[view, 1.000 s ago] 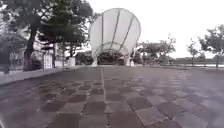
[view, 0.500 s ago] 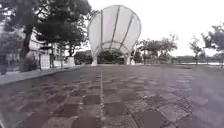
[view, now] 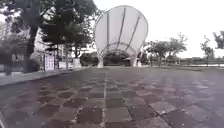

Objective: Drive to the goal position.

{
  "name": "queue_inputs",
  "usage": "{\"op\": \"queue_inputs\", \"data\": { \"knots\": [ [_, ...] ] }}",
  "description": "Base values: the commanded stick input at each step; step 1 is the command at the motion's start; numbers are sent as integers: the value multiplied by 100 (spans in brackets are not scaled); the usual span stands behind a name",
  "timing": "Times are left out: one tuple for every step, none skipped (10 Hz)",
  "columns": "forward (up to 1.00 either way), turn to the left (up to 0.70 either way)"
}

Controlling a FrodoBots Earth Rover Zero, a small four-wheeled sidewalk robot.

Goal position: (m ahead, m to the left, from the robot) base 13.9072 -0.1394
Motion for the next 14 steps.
{"op": "queue_inputs", "data": {
  "knots": [
    [100,0],
    [100,0],
    [100,0],
    [100,0],
    [100,0],
    [100,0],
    [100,0],
    [100,0],
    [100,0],
    [100,0],
    [100,0],
    [100,0],
    [100,0],
    [100,0]
  ]
}}
